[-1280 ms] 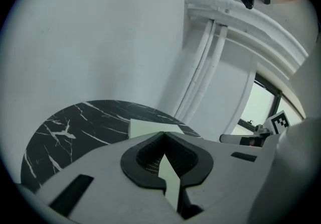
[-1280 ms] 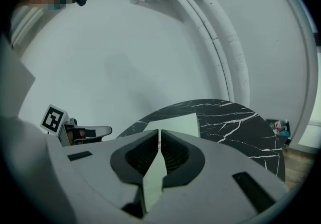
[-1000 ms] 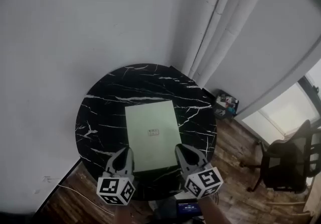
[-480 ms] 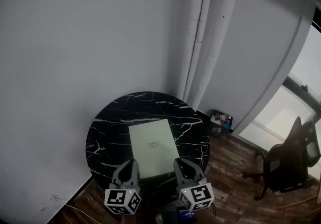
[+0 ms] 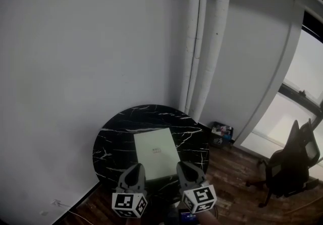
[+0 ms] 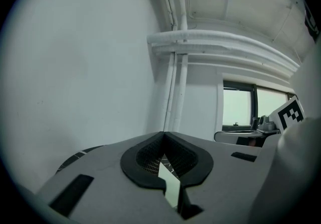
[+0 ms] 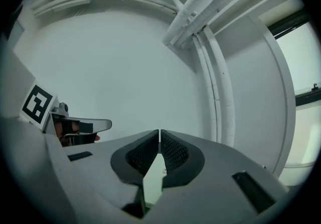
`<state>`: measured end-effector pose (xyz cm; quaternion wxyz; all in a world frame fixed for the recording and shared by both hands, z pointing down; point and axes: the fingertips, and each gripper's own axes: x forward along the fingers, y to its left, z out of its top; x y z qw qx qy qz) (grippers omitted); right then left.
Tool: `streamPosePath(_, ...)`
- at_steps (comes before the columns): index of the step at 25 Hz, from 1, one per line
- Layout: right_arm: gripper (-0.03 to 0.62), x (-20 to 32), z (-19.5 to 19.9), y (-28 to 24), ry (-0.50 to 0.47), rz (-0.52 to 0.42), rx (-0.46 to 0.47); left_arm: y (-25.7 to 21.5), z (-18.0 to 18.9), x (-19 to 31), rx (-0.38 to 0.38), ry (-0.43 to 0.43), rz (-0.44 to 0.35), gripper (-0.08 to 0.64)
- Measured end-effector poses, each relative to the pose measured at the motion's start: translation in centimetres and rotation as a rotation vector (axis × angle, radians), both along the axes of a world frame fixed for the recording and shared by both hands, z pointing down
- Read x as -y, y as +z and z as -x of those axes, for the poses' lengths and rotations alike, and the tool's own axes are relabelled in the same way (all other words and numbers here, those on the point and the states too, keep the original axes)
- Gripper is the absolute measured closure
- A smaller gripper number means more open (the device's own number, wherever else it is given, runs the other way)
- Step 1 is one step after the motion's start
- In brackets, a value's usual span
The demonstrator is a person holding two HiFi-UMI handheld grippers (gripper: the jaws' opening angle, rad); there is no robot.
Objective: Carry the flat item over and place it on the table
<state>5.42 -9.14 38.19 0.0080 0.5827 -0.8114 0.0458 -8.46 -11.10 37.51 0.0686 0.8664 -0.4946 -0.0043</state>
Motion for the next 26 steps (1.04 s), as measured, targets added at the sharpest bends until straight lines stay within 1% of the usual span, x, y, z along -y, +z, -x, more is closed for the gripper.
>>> streamPosePath(5,0.572,-1.3,0.7,-0.7,-0.010,-0.024,-0.011,-1.2,0.3,-1.0,0.004,0.008,-0.027,0.548)
streamPosePath(8,0.572,-1.6,0.6,-0.9,-0.009,-0.019,-0.008,-1.4,0.1,-1.1,0.004,0.007,-0.034,0.548)
streamPosePath(13,0.572,-1.6,0.0,-0.8,-0.002,-0.020,-0.003,-1.4,-0.6,-1.2,-0.003,0.025,-0.031,0.548)
streamPosePath(17,0.572,-1.4,-0.2,-0.6,-0.004,-0.015,-0.003,-1.6,-0.3,-0.9,-0.024,0.016,-0.032,0.548)
streamPosePath(21,0.572,-1.0,0.1,-0.3,-0.011,-0.005,0.001,-1.2,0.2,-0.4,-0.019,0.004,-0.021,0.548)
streamPosePath(26,0.572,-0.6,0.4,0.0,-0.016,-0.006,-0.004,-0.5,-0.3,-0.1,-0.012,0.009,-0.009,0.548)
